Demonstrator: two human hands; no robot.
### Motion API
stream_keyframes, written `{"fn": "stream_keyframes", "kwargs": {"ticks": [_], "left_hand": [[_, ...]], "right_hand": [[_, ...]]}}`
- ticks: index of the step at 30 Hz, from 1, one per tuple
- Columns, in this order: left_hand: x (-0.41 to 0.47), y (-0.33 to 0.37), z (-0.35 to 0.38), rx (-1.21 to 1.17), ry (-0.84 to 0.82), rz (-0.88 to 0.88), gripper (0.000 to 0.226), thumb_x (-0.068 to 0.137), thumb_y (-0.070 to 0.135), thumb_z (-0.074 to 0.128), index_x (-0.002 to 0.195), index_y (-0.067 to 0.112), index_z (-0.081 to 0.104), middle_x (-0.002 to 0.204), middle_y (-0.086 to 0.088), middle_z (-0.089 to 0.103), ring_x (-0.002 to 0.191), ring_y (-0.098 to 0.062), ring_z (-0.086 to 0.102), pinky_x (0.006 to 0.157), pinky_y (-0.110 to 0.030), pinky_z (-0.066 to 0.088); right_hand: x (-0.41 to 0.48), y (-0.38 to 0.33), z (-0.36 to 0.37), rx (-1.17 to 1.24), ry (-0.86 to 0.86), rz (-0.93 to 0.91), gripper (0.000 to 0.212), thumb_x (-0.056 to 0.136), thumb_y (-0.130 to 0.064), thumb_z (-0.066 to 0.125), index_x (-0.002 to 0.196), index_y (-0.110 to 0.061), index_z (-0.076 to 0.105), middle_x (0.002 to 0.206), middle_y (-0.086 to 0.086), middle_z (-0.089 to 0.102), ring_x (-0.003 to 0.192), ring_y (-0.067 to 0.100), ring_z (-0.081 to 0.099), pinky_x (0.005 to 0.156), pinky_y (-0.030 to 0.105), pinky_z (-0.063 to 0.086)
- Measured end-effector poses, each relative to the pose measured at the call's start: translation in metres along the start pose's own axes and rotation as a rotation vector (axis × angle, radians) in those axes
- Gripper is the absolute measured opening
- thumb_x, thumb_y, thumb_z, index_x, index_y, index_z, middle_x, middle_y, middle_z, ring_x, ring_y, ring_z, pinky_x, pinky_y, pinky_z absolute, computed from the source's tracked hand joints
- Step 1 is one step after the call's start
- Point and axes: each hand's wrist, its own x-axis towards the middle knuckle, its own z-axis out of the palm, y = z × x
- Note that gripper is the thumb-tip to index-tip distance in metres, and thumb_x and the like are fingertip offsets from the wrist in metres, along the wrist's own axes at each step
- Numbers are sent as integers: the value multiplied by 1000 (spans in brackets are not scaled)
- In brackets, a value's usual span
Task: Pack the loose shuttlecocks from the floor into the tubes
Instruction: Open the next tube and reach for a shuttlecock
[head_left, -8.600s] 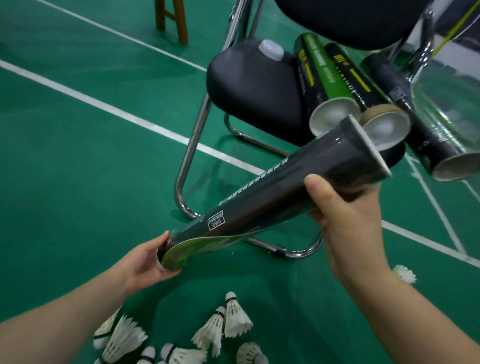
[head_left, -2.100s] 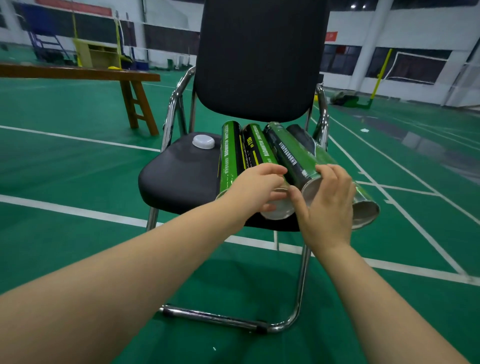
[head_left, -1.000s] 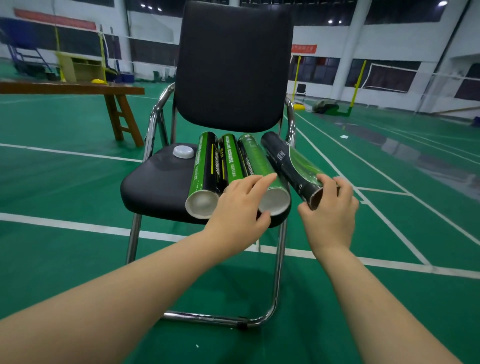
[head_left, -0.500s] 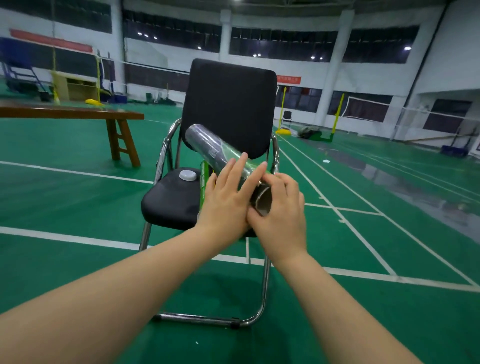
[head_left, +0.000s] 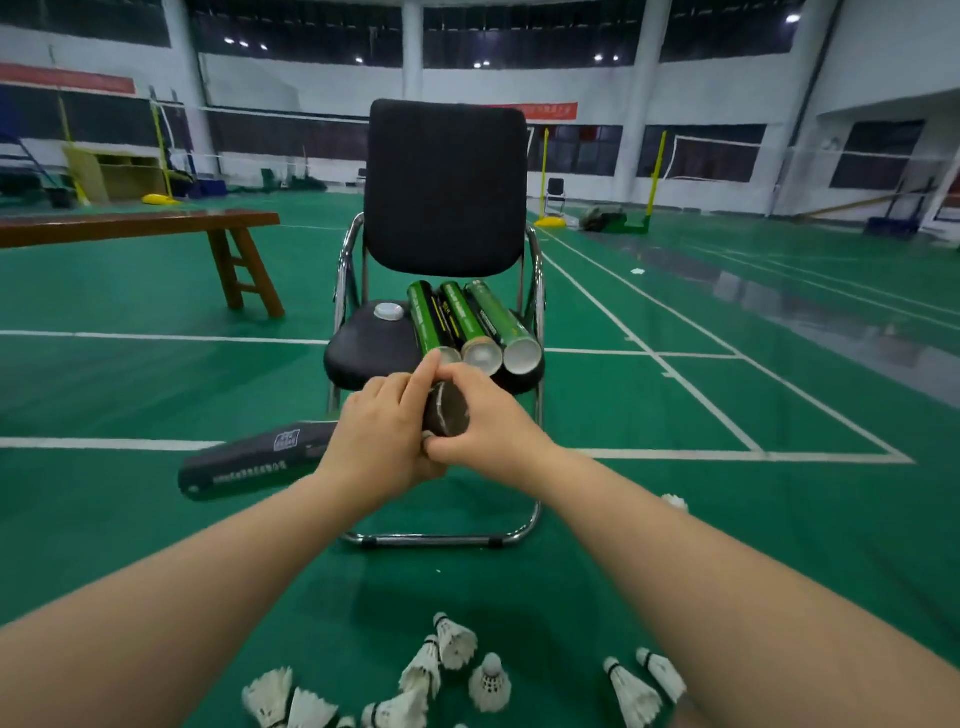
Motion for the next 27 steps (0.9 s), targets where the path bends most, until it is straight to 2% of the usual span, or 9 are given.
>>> {"fn": "stream_keyframes", "kwargs": {"ticks": [3,6,10,13,16,19,22,24,27], "left_hand": [[-9,19,12,-59,-83,-133,104,69,36,76,150,11,17,116,-15,56,102,-35,52,81,-44,46],[0,42,31,-65,-145,-200,97,75,44,67,150,17,11,118,-11,53,106,-31,49,85,-41,45],[26,81,71,-96,-241,-193,81,72,44,68,137,21,26,113,-10,55,102,-31,51,82,-41,47],[44,111,113,-106,-308,-155,66,72,46,67,123,19,35,107,-9,56,98,-32,54,77,-40,47],[59,138,159,-105,-393,-140,59,73,47,65,117,20,36,106,-8,55,98,-31,54,75,-39,49],[71,159,207,-84,-477,-137,62,74,49,64,120,20,35,107,-8,54,100,-30,52,76,-37,46],[86,169,253,-79,-550,-153,62,74,51,64,119,20,36,107,-8,54,97,-29,53,73,-36,45],[96,172,282,-79,-589,-161,60,73,52,63,117,19,36,104,-7,54,93,-28,54,70,-34,45],[110,174,323,-50,-658,-130,61,74,53,62,118,20,35,101,-6,54,91,-26,53,70,-35,49]], "right_hand": [[-4,8,-6,-29,-114,81,65,73,-18,69,131,-20,42,126,0,49,110,17,51,90,31,46],[-6,31,-17,23,-169,249,67,74,-15,67,134,-22,37,118,3,51,100,20,54,81,34,50],[-16,89,-34,294,-144,531,75,70,-21,63,137,-31,31,121,5,50,102,25,54,86,43,51],[-29,139,-50,480,-112,657,70,73,-19,58,138,-29,34,116,3,53,91,19,54,77,34,47],[-44,199,-64,607,-78,747,52,71,-36,57,122,-32,50,113,-4,57,86,13,54,80,34,42],[-55,271,-73,675,10,901,16,87,-45,52,97,-34,56,120,-3,54,97,15,52,91,39,38],[-59,342,-75,647,124,1044,30,91,-46,49,117,-32,50,130,2,50,117,23,49,99,43,40],[-61,388,-72,611,191,1130,41,92,-44,47,129,-25,46,131,4,50,119,24,49,98,42,41],[-71,454,-62,459,241,1233,44,92,-39,48,132,-22,45,133,4,49,113,24,50,90,37,44]]}}
